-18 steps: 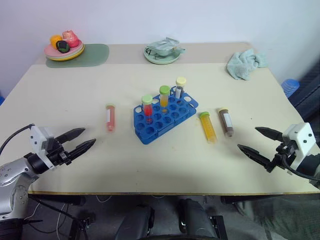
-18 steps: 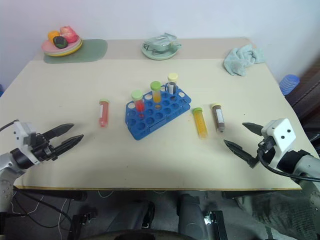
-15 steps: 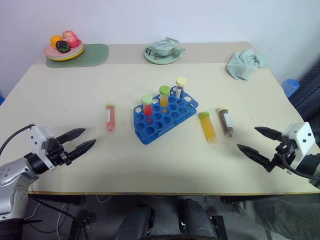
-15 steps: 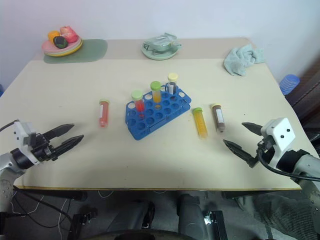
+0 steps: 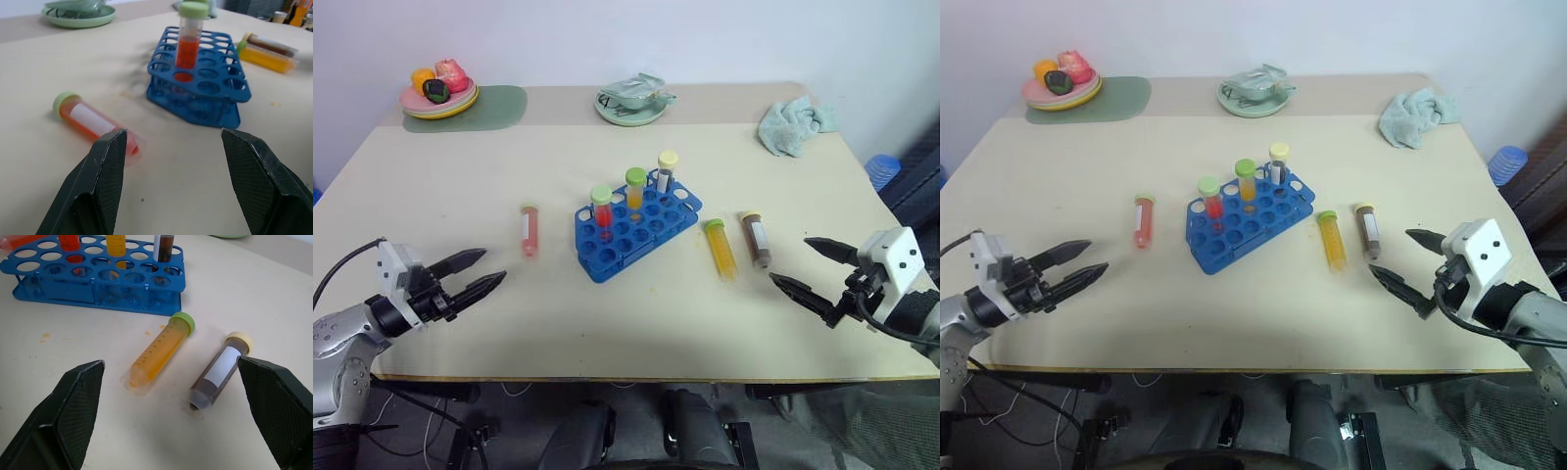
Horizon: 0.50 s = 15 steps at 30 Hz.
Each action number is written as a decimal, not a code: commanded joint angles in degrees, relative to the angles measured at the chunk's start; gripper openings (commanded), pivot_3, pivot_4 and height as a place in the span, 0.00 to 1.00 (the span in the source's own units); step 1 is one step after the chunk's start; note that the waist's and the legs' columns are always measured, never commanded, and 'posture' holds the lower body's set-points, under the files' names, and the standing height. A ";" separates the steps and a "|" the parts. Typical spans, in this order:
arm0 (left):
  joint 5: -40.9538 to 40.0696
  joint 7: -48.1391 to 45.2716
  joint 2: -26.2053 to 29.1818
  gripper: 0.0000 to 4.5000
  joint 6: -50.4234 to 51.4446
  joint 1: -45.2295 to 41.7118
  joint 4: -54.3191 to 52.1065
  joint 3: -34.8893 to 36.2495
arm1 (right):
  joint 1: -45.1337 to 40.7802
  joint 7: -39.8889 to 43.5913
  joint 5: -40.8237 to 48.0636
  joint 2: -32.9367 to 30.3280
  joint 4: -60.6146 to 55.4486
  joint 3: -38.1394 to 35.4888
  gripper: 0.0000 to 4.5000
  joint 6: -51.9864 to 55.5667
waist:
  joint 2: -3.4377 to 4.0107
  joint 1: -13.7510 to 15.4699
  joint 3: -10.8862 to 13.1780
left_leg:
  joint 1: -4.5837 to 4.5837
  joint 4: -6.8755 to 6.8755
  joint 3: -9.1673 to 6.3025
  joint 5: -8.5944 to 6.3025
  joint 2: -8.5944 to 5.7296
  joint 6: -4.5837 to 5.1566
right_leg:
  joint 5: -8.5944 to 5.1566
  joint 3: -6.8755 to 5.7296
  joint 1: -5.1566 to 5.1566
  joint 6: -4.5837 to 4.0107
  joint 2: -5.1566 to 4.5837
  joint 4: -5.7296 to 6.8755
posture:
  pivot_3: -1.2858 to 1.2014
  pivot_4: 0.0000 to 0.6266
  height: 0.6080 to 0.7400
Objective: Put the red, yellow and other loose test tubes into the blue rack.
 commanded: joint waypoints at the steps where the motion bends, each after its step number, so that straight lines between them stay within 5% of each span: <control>1: -1.06 -0.21 0.47 0.69 0.33 0.17 -2.13 1.04 | -0.73 0.15 0.87 -0.12 -1.18 -0.41 0.99 -0.55 | 0.00 0.00 0.00 | 0.00 0.00 0.00 0.00 0.00 0.00 | 0.00 0.00 0.00 0.00 0.00 0.00 | 0.52 0.24 1.00; 10: -5.32 -2.15 -0.20 0.69 3.26 -3.40 -5.04 -0.73 | -3.58 0.58 1.09 -0.65 1.03 -0.10 0.99 -0.30 | -0.01 0.02 0.01 | 0.00 0.00 0.01 0.00 0.00 0.01 | 0.00 0.00 0.01 0.00 0.00 -0.01 | 0.52 0.24 1.00; 15: -9.05 -4.82 0.45 0.69 7.17 -8.94 -7.23 -3.31 | -13.58 -4.72 -0.12 -5.78 5.10 2.41 0.99 9.35 | 0.07 -0.11 0.05 | 0.01 0.03 0.05 0.01 0.01 -0.02 | 0.01 0.01 -0.01 -0.01 0.01 0.02 | 0.52 0.24 1.00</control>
